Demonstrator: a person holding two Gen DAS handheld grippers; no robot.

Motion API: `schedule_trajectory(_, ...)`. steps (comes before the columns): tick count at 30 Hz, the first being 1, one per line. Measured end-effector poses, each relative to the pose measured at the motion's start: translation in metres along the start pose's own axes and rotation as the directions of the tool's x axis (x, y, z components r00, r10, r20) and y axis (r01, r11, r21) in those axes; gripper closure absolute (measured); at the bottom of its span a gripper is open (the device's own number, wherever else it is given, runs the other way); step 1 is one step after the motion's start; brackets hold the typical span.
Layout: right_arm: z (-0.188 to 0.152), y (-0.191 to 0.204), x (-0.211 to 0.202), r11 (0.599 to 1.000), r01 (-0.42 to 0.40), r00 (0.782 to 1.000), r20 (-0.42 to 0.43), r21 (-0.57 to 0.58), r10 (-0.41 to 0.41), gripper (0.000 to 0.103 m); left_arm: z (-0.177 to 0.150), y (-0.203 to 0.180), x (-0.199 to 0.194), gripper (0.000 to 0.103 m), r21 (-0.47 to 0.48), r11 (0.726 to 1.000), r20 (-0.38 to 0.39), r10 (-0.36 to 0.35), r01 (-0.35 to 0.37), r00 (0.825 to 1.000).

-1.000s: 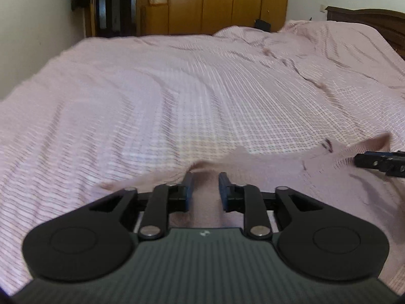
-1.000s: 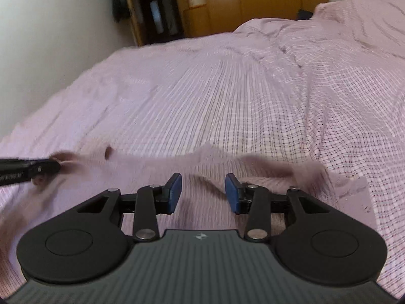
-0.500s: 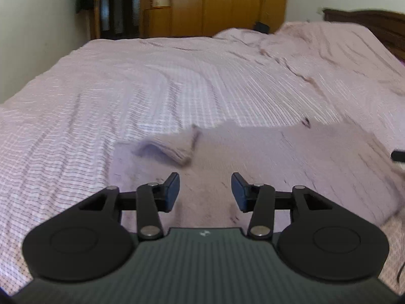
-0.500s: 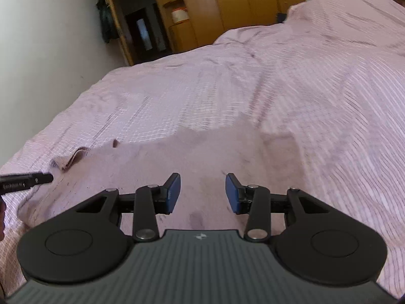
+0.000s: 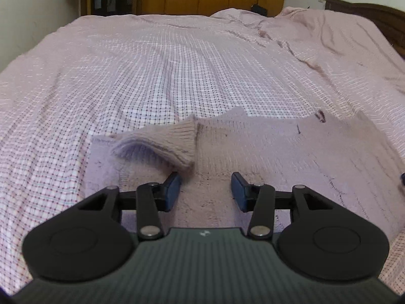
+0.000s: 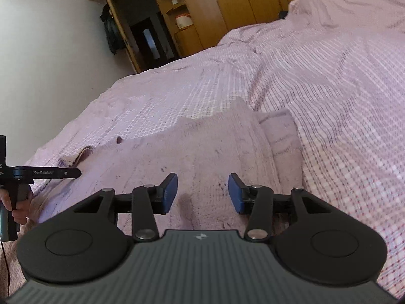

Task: Fold small clothes
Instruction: 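Withdraw both open grippers from the folded cardigan, then move the right gripper to the folded cardigan's side edge and close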

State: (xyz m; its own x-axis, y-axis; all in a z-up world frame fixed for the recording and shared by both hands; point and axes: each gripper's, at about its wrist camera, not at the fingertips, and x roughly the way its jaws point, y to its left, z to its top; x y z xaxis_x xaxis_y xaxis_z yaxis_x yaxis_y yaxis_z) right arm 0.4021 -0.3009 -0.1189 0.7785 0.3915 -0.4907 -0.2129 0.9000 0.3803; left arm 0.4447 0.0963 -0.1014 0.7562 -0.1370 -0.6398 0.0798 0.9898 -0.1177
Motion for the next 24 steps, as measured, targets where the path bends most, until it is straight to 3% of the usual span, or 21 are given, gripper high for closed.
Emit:
schedule_trajectory(3,-0.002,0.001,0.001,1.000,0.001,1.000,0.003,-0.008,-0.001,0.050,0.005,0.006,-0.002,0.056,0.021,0.998,0.041,0.063,-0.064,0.997)
schedule_trajectory(7,-0.003,0.003,-0.002,1.000,0.000,1.000,-0.001,-0.021,0.000,0.048,0.010,0.023,-0.010,0.056,-0.029,0.986,0.103,0.166,-0.164,0.981)
schedule_trajectory(10,-0.004,0.003,-0.006,1.000,0.001,1.000,0.004,-0.028,-0.001,0.048,0.012,0.036,-0.013,0.044,-0.081,0.970,0.121,0.240,-0.231,0.963)
schedule_trajectory(16,-0.001,0.000,-0.010,1.000,0.020,0.999,0.025,-0.001,-0.020,0.048,0.013,0.043,-0.014,0.044,-0.092,0.977,0.101,0.203,-0.194,0.974)
schedule_trajectory(21,0.003,-0.002,-0.006,1.000,0.014,1.000,0.018,-0.006,-0.014,0.048,0.012,0.035,-0.022,0.044,-0.084,0.978,0.123,0.200,-0.191,0.972)
schedule_trajectory(24,0.005,-0.011,-0.001,0.999,-0.007,1.000,0.014,0.051,0.007,0.046,0.008,0.027,-0.021,0.044,-0.078,0.983,0.109,0.172,-0.164,0.979)
